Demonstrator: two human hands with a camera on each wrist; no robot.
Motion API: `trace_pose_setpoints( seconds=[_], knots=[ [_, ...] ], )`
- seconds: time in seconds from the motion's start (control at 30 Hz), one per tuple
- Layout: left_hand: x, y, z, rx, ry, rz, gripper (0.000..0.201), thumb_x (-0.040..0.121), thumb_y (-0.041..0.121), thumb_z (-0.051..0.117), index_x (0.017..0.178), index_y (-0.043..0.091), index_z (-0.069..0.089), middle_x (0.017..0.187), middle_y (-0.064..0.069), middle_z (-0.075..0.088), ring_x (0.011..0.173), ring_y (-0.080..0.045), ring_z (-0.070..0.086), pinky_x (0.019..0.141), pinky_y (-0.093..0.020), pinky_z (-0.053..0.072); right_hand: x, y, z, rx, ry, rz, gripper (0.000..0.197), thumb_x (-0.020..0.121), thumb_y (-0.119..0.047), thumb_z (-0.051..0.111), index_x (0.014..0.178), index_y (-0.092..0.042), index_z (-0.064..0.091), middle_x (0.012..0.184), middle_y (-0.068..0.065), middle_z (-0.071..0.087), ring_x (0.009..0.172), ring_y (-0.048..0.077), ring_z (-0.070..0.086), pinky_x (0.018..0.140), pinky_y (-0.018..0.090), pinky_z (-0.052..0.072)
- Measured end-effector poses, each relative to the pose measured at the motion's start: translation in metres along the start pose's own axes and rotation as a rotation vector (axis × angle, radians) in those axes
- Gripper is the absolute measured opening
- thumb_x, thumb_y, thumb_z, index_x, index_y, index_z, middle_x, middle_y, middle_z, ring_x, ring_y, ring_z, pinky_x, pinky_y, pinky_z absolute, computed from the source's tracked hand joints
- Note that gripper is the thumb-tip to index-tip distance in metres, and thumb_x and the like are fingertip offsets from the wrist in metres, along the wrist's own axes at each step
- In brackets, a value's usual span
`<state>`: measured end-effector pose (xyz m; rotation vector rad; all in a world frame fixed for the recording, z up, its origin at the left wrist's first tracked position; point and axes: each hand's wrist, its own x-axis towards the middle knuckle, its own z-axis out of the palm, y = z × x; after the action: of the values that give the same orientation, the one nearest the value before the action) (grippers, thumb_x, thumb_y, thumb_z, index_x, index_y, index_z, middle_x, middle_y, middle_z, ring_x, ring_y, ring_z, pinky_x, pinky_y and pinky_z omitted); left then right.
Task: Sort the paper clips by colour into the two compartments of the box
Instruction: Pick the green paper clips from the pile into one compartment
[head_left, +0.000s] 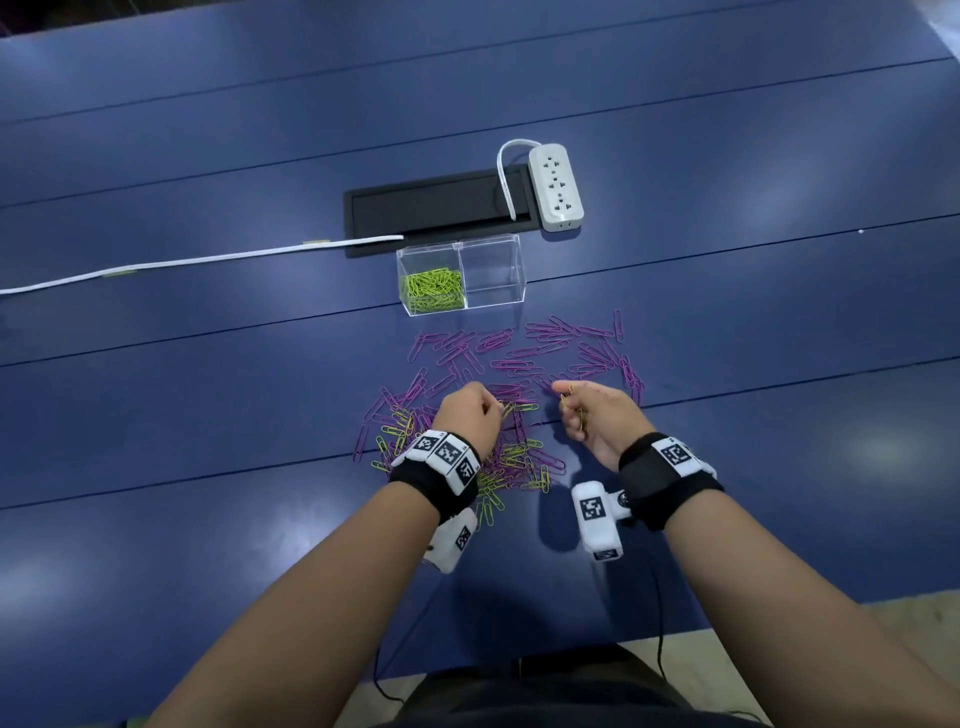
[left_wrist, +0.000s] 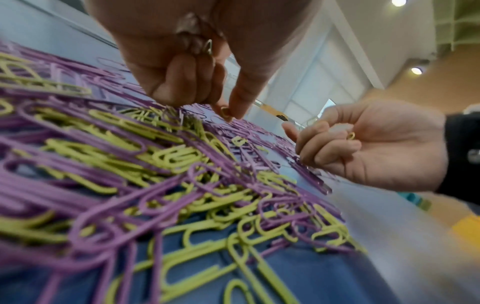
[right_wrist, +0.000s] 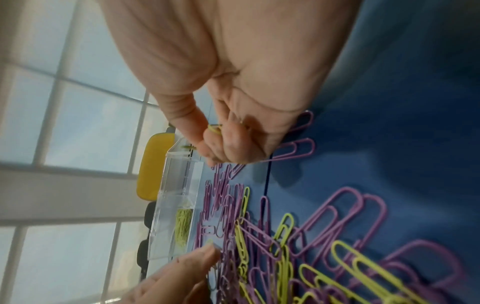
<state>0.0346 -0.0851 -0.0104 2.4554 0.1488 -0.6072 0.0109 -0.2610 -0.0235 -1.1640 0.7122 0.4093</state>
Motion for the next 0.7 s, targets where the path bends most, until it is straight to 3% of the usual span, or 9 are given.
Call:
trace_pose_setpoints(
  seconds=[0.1, 0.3, 0.4, 0.47, 0.53, 0.6, 0.7],
  knots=[
    [0.001, -0.005, -0.004, -0.102, -0.002, -0.029, 0.012, 0.092, 0.025, 0.050, 0.085, 0.017, 0.055, 0.079, 0.003, 0.057, 0.073, -0.019, 0.052, 0.067, -0.027, 0.040, 0.002, -0.001, 0.001, 0.081, -0.038, 0.053, 0.029, 0.083, 0.003, 0.033, 0.093, -0.003, 0.061, 0.058, 0.002, 0.042, 0.044, 0.010, 0.033, 0.040, 0.020, 0.025],
    [0.002, -0.013, -0.010, -0.428, -0.038, -0.096, 0.016, 0.092, 0.018, 0.046, 0.077, 0.015, 0.051, 0.067, 0.003, 0.053, 0.052, -0.013, 0.041, 0.052, -0.026, 0.033, 0.005, -0.004, 0.007, 0.157, -0.088, 0.122, 0.024, 0.084, -0.009, 0.033, 0.068, -0.011, 0.050, 0.062, 0.004, 0.043, 0.045, 0.012, 0.036, 0.045, 0.023, 0.027],
    [0.003, -0.012, -0.009, -0.693, -0.124, -0.177, 0.018, 0.093, 0.012, 0.041, 0.076, 0.015, 0.046, 0.069, -0.003, 0.058, 0.043, -0.011, 0.035, 0.044, -0.022, 0.030, 0.005, -0.007, 0.013, 0.080, -0.101, 0.134, 0.030, 0.089, -0.023, 0.045, 0.061, -0.015, 0.047, 0.055, 0.001, 0.046, 0.043, 0.012, 0.038, 0.043, 0.023, 0.029],
    [0.002, -0.008, -0.010, -0.833, -0.184, -0.209, 0.018, 0.095, 0.007, 0.038, 0.080, 0.014, 0.043, 0.066, -0.005, 0.054, 0.038, -0.008, 0.031, 0.037, -0.018, 0.026, 0.008, -0.007, 0.015, -0.004, -0.052, 0.090, 0.029, 0.087, -0.023, 0.058, 0.062, -0.015, 0.047, 0.052, 0.002, 0.047, 0.042, 0.013, 0.037, 0.040, 0.021, 0.029],
    [0.001, -0.004, -0.014, -0.893, -0.222, -0.214, 0.018, 0.094, 0.001, 0.034, 0.085, 0.013, 0.045, 0.064, -0.005, 0.049, 0.035, -0.007, 0.027, 0.035, -0.016, 0.022, 0.012, -0.005, 0.017, -0.194, 0.003, -0.023, 0.027, 0.083, -0.018, 0.067, 0.065, -0.014, 0.048, 0.054, 0.004, 0.047, 0.041, 0.015, 0.037, 0.041, 0.022, 0.032],
    [0.000, -0.002, -0.017, -0.851, -0.239, -0.211, 0.023, 0.089, -0.003, 0.032, 0.093, 0.012, 0.049, 0.062, -0.003, 0.046, 0.034, -0.007, 0.027, 0.035, -0.016, 0.021, 0.012, -0.006, 0.017, -0.577, 0.053, -0.171, 0.021, 0.079, -0.020, 0.071, 0.069, -0.015, 0.053, 0.058, -0.001, 0.051, 0.047, 0.014, 0.043, 0.048, 0.024, 0.037],
    [0.001, 0.000, -0.013, -0.709, -0.219, -0.194, 0.029, 0.086, -0.005, 0.030, 0.090, 0.011, 0.054, 0.060, -0.001, 0.045, 0.039, -0.011, 0.031, 0.038, -0.018, 0.025, 0.011, -0.007, 0.019, -1.020, 0.056, -0.357, 0.004, 0.083, -0.019, 0.066, 0.083, -0.020, 0.062, 0.064, -0.009, 0.051, 0.062, 0.011, 0.048, 0.060, 0.024, 0.038]
  ],
)
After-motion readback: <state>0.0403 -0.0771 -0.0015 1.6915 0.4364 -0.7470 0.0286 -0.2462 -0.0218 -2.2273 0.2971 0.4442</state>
